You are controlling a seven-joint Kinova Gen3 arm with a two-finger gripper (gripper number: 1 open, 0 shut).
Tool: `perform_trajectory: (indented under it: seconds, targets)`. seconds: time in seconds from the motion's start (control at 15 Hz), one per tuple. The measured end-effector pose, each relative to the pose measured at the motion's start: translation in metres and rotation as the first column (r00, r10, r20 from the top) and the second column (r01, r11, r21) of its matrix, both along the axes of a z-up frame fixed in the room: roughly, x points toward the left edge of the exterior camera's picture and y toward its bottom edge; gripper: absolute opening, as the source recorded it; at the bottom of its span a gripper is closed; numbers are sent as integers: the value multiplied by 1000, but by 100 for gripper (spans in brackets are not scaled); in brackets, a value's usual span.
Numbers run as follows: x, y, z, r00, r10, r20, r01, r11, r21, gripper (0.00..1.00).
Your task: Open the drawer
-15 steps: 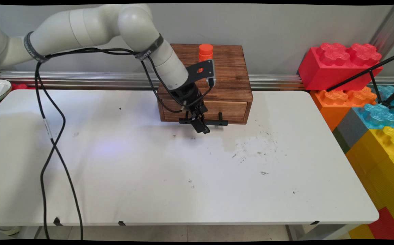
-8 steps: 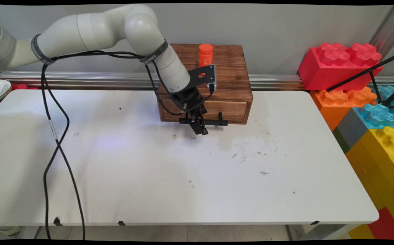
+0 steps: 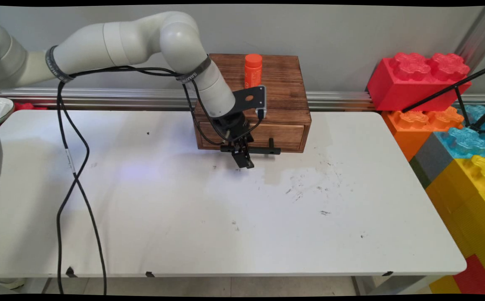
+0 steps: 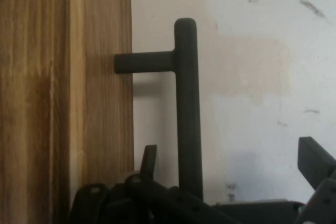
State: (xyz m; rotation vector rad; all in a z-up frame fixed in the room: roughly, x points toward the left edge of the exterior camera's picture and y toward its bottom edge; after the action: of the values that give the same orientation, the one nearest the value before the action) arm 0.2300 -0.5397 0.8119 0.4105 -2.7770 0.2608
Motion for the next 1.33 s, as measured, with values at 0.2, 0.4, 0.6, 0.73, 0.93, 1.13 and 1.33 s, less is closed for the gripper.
perform_trajectory:
  seconds: [0.2, 0.4, 0.6, 0.73, 0.93, 1.13, 1.33]
  targets:
    - [-1, -2, -5, 1000, -5, 7, 5, 1000, 5, 100]
    - [-1, -3, -9, 1000, -6, 12, 5, 1000, 10, 100]
    - [-1, -5, -13, 1000, -7, 16, 6, 1000, 16, 100]
    - [-1, -5, -15, 1000, -6, 17, 6, 1000, 19, 100]
    - [-1, -6, -18, 1000, -6, 18, 5, 1000, 23, 100]
    - [-2, -7, -21, 1000, -5, 16, 4, 1000, 27, 100]
    - [-3, -7, -23, 1000, -4, 13, 3, 1000, 31, 100]
